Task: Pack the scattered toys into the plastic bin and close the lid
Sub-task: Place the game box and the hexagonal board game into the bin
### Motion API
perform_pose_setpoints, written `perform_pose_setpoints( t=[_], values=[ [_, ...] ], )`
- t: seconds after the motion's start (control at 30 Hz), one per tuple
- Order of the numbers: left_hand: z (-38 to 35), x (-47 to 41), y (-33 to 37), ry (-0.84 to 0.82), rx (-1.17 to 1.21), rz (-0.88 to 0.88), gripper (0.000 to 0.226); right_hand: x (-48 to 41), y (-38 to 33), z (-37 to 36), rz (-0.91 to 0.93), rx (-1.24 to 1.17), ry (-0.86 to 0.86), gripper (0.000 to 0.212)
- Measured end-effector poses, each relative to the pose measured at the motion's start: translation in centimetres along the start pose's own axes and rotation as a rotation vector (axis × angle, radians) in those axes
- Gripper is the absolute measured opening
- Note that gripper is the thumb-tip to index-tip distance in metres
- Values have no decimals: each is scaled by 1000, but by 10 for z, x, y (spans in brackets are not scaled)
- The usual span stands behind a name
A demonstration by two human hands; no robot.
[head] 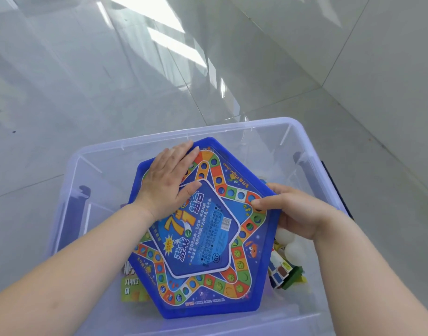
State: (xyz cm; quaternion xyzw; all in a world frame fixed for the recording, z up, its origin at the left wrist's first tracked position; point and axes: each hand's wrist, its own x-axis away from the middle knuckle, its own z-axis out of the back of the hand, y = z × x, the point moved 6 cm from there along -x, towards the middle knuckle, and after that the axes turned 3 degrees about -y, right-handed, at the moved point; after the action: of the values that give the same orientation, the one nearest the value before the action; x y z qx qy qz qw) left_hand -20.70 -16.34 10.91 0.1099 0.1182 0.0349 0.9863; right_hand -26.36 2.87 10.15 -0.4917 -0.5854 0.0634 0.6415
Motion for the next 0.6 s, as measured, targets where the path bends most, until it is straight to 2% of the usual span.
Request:
perform_pose_setpoints(
  t=[0.07,0.13,0.27,0.4,0.47,0.53,0.6],
  values=[
    [0,-1,-1,-11,6,-12,64,2,0,2,-19,42,27,22],
    [0,-2,0,0,-18,-27,64,4,1,7,-17,87,115,16],
    [-8,-4,3,-26,-31,-53,67,5,8,10,-36,114,241,26],
    [-14,-3,3,-73,-45,-48,66,7,8,9,-35,166,230,35],
    [-12,-2,4,-59,-16,-12,69,13,3,9,28,181,258,42],
    [-1,-5,16,22,-4,-5,56,26,-4,13,167,186,343,48],
    [12,-13,44,125,35,-74,41,48,-12,16,352,245,443,32]
  ],
)
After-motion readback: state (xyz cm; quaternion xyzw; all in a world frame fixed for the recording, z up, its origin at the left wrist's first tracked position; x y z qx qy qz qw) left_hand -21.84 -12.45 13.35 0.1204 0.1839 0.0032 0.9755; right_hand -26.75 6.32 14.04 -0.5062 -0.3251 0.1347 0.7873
